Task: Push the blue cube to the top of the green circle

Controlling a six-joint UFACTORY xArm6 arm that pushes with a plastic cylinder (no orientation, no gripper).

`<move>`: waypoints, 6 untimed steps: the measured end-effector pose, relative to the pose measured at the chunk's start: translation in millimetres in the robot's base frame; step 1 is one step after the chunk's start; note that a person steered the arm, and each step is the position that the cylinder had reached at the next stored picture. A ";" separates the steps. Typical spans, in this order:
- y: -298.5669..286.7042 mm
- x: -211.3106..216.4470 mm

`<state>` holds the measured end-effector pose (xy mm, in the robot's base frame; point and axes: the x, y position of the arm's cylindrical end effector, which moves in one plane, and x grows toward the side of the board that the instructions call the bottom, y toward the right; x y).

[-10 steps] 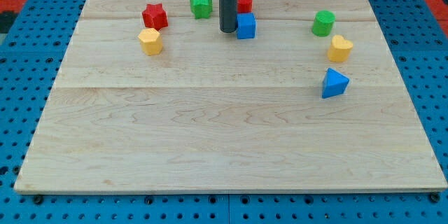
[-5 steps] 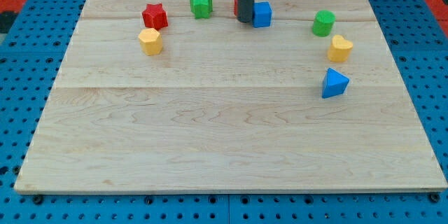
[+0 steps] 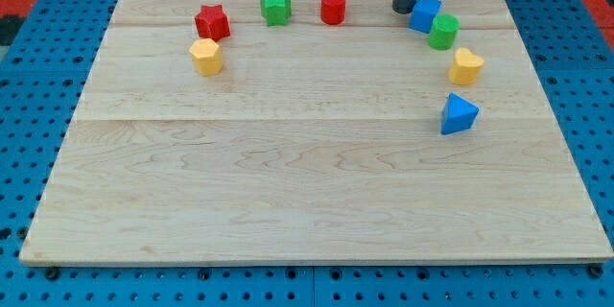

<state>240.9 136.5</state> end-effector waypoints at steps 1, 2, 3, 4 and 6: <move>-32.6 26.3; -32.9 47.9; -5.0 43.5; 0.6 29.0; 22.4 9.0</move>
